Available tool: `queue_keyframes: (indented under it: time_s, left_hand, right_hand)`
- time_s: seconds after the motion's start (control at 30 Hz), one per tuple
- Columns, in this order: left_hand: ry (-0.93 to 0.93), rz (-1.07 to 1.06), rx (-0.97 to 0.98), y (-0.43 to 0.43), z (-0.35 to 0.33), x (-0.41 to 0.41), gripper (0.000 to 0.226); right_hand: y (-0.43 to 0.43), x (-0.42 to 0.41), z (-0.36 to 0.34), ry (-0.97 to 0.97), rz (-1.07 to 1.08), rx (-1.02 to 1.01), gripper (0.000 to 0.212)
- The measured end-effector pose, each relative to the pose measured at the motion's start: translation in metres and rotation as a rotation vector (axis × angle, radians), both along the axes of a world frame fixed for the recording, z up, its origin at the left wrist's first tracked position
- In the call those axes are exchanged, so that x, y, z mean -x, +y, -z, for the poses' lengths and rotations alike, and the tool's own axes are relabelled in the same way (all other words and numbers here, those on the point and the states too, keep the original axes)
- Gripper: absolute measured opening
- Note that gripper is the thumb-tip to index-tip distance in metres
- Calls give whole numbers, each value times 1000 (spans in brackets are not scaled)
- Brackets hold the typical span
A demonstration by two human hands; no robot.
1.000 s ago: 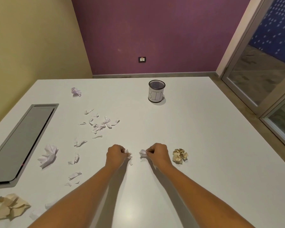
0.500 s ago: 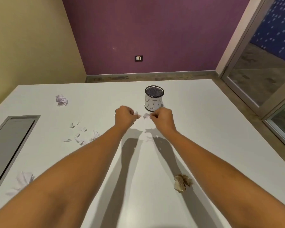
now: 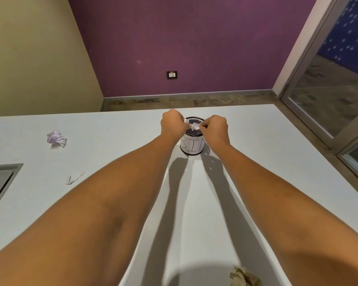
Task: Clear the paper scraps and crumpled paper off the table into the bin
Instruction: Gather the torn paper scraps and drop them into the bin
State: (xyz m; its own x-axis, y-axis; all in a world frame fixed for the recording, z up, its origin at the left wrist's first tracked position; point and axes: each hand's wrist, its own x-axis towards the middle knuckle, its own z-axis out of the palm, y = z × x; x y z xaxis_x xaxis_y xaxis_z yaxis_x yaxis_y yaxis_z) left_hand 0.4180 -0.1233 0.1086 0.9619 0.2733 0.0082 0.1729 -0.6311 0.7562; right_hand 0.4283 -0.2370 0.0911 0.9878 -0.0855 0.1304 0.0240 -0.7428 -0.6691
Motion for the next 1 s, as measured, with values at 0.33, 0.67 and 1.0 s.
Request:
queue_keyframes:
  time_s: [0.33, 0.67, 1.0]
  left_hand:
    - [25, -33, 81, -9, 16, -12, 22]
    - [2, -32, 116, -4, 3, 8, 20]
    - [14, -135, 143, 29, 48, 101, 14]
  right_hand:
    - [-2, -16, 13, 6, -45, -62, 27]
    - [-6, 3, 8, -70, -25, -75, 22]
    - [-8, 98, 45, 99, -389, 164, 21]
